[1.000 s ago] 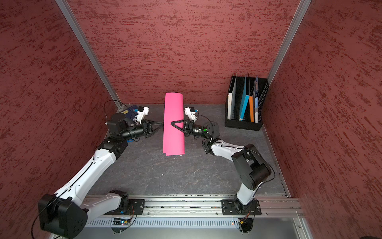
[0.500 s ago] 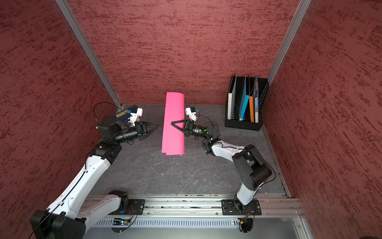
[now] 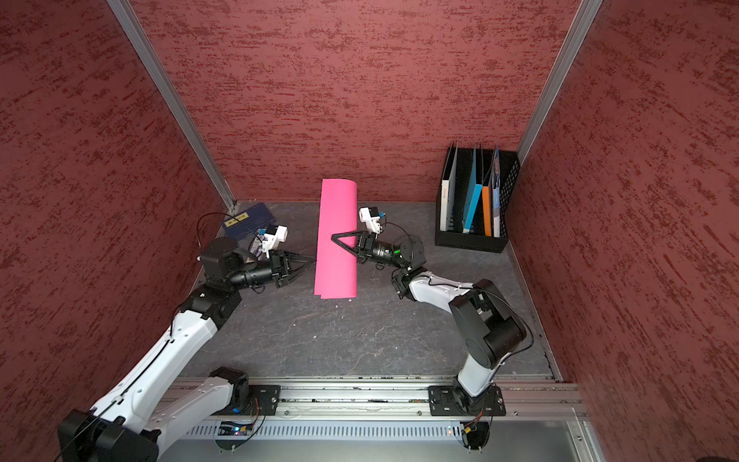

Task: Fold the rectangular paper in half along the long edge
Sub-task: Fold the paper.

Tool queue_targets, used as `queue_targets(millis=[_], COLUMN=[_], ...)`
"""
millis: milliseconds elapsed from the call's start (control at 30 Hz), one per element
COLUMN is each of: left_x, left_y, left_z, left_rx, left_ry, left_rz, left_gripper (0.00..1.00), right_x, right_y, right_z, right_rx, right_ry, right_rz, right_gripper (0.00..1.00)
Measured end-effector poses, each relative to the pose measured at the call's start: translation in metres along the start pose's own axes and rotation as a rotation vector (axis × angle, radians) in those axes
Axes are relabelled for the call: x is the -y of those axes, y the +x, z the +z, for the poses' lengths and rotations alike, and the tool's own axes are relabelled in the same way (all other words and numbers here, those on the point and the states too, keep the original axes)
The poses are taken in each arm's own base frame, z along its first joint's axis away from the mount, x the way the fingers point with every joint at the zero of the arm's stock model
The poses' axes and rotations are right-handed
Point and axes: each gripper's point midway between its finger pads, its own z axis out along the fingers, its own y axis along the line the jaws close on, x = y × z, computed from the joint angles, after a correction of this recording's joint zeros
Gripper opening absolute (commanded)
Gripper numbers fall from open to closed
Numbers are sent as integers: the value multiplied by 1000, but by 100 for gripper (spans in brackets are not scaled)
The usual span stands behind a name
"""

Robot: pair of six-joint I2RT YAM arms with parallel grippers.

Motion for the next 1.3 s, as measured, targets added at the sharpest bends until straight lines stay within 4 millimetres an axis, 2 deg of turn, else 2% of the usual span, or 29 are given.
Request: queue_targets(millis=[367,567,1300], left_x=[-1,7,2], left_y=[9,13,6], left_z=[-2,-9,-1], left_rx=[-21,-14,-9], left_ry=[-22,-21,-22], left_rz=[-12,12,5], left_gripper=[21,21,22], right_x=[1,1,1], right_y=[0,-1,-2], right_z=[0,0,0], right_rx=[1,2,8], right_ry=[3,3,4], right_rz=[3,3,6], right_gripper=[45,45,47])
